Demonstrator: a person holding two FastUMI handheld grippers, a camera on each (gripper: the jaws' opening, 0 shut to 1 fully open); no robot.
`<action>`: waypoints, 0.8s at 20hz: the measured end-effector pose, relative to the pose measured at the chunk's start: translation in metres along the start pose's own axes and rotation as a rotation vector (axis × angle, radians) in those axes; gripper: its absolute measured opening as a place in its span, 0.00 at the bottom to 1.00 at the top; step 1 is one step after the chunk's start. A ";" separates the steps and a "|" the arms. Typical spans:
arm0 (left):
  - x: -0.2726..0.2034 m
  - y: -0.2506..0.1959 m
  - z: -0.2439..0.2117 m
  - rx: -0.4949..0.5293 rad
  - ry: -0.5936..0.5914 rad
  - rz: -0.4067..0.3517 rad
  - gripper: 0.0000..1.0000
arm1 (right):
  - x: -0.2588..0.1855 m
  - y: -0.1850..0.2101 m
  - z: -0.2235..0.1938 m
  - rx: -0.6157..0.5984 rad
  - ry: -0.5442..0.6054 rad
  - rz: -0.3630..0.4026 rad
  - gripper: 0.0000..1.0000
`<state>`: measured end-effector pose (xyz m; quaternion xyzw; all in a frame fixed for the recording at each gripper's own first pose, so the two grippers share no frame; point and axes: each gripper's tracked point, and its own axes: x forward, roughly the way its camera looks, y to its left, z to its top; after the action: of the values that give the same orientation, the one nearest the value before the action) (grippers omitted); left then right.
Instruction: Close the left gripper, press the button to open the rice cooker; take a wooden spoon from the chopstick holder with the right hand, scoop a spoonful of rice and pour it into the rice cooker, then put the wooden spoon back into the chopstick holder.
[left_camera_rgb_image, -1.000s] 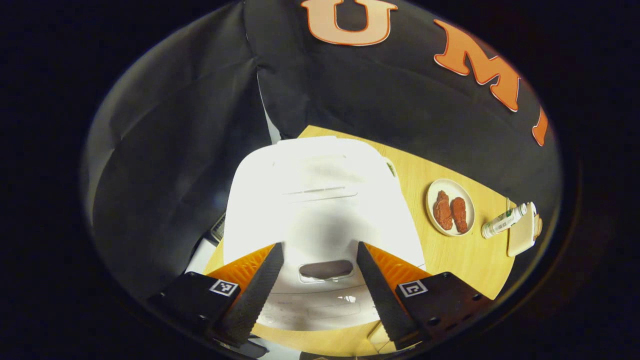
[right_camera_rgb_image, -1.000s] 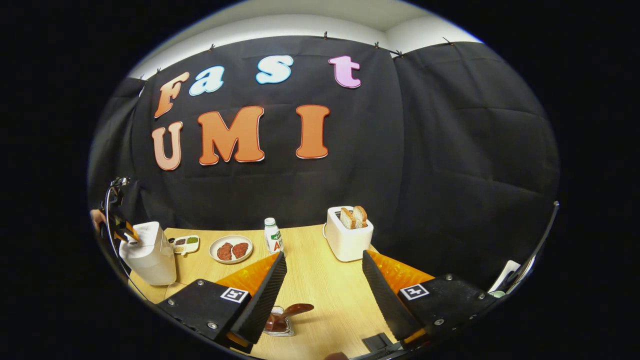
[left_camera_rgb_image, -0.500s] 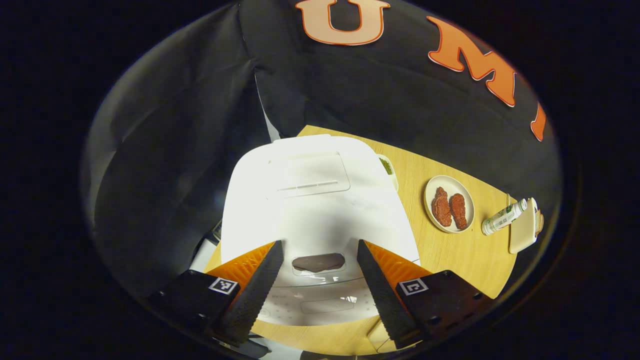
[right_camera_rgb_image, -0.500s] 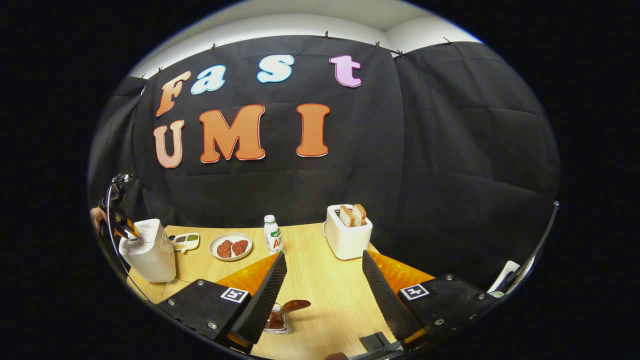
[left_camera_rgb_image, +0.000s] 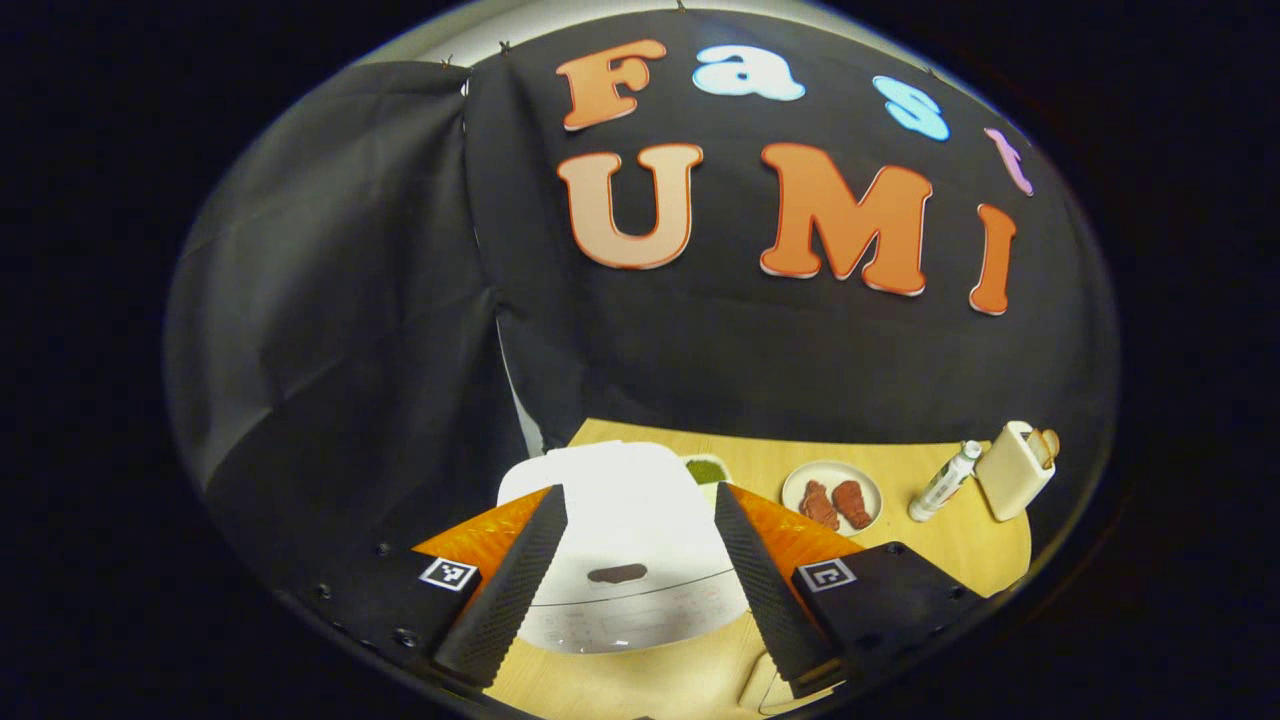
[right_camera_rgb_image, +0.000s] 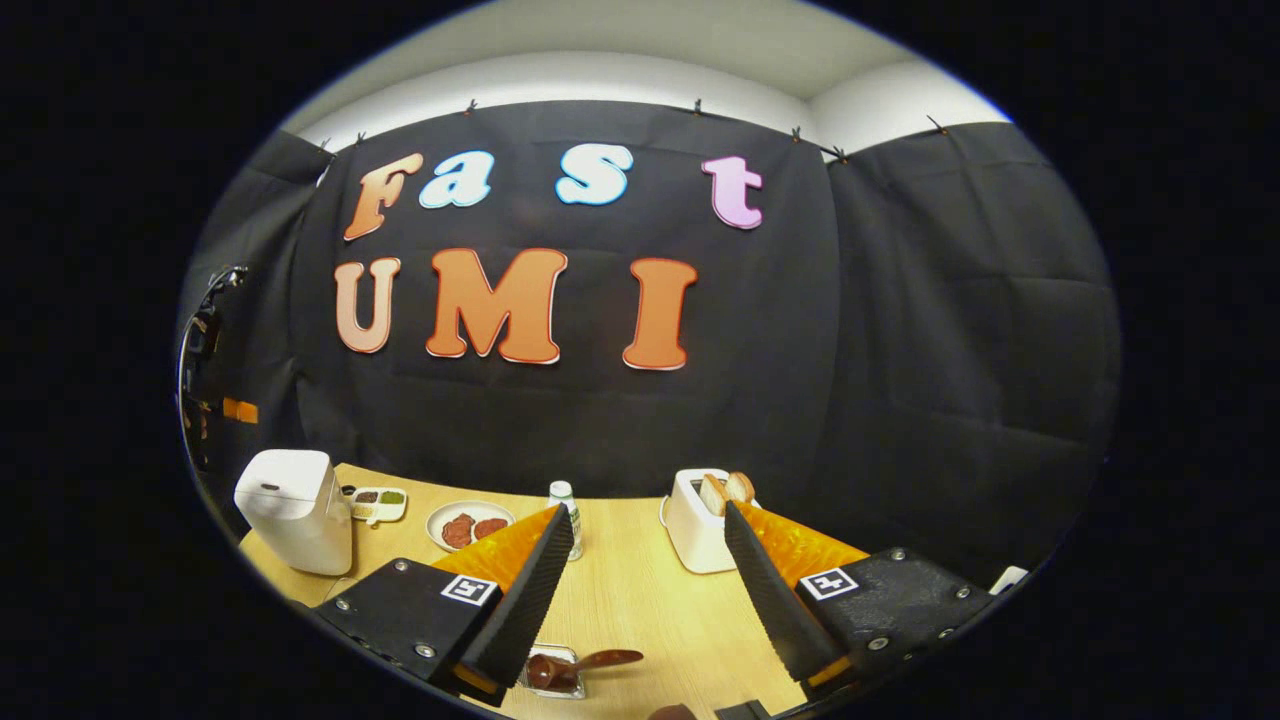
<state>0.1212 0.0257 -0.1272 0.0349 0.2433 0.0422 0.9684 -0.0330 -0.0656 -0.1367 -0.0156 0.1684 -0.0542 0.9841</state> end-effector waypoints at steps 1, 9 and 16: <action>-0.016 0.002 0.011 0.004 -0.060 0.005 1.00 | 0.009 0.010 0.005 -0.009 -0.019 0.022 0.94; -0.102 -0.011 0.066 0.033 -0.394 -0.034 1.00 | 0.018 0.075 0.059 0.007 -0.157 0.157 0.95; -0.116 -0.060 0.057 0.073 -0.465 -0.136 1.00 | 0.022 0.102 0.056 0.000 -0.169 0.216 0.99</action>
<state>0.0502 -0.0482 -0.0278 0.0620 0.0171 -0.0413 0.9971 0.0162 0.0343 -0.0960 -0.0021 0.0856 0.0537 0.9949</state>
